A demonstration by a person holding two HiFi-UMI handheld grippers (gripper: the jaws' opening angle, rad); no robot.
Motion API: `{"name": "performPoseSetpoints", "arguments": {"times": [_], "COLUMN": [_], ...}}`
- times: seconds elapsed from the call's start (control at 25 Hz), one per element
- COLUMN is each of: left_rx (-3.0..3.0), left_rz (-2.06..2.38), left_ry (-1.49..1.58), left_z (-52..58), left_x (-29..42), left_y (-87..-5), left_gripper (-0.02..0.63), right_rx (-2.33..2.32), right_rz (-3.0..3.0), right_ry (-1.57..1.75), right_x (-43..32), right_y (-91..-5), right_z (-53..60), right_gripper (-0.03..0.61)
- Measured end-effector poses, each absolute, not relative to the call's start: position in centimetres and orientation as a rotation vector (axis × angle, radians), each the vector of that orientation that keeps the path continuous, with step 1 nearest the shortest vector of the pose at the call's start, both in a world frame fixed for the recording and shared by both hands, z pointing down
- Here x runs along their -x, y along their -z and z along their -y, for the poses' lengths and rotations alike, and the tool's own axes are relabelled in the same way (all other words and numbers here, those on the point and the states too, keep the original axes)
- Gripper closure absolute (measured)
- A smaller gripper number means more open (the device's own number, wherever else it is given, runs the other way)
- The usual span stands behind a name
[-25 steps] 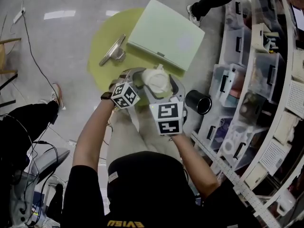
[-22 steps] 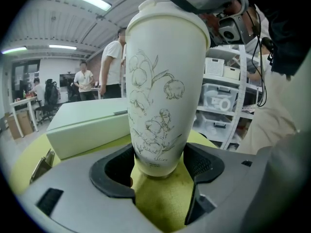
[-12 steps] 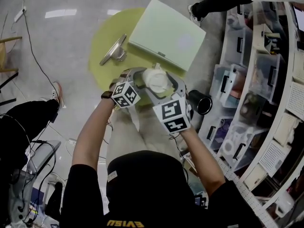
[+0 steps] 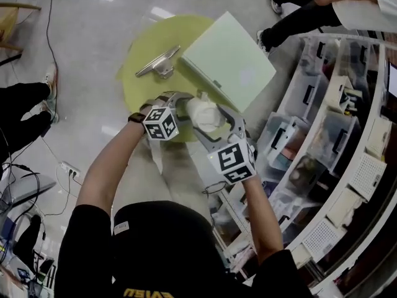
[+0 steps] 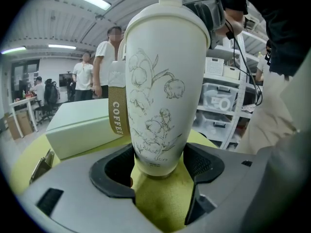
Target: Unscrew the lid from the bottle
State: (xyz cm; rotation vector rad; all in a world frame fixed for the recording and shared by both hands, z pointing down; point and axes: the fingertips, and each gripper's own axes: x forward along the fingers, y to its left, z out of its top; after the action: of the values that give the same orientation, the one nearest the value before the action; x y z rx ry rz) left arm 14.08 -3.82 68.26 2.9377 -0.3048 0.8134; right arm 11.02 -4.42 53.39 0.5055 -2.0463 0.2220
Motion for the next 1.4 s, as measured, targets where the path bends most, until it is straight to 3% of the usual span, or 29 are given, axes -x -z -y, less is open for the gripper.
{"name": "performPoseSetpoints", "arguments": {"times": [0.48,0.88,1.04,1.12,1.4], "left_rx": [-2.922,-2.729,-2.653,-2.643,-2.615], "left_rz": [0.322,0.459,0.586,0.664,1.004], "left_ry": [-0.819,-0.845,-0.714,-0.591,-0.366], "left_z": [3.9,3.7,0.7,0.1,-1.3], "left_x": [-13.4,-9.0,-6.8,-5.1,2.4], "left_y": [-67.3,-65.4,-60.3,-55.2,-42.0], "left_gripper": [0.284,0.262,0.272,0.311,0.575], "right_rx": [-0.315,-0.668,-0.836,-0.952,-1.301], "right_rz": [1.972,2.062,2.088,2.115,2.223], "right_ry": [-0.041,-0.271,-0.348,-0.375,-0.458], "right_x": [-10.1,-11.9,-14.1,-14.5,-15.9], "right_y": [-50.2,-43.7,-40.8,-39.0,-33.8], "right_z": [4.3,3.3,1.4,1.2,-0.3], "right_gripper": [0.224,0.224,0.224,0.224,0.224]}}
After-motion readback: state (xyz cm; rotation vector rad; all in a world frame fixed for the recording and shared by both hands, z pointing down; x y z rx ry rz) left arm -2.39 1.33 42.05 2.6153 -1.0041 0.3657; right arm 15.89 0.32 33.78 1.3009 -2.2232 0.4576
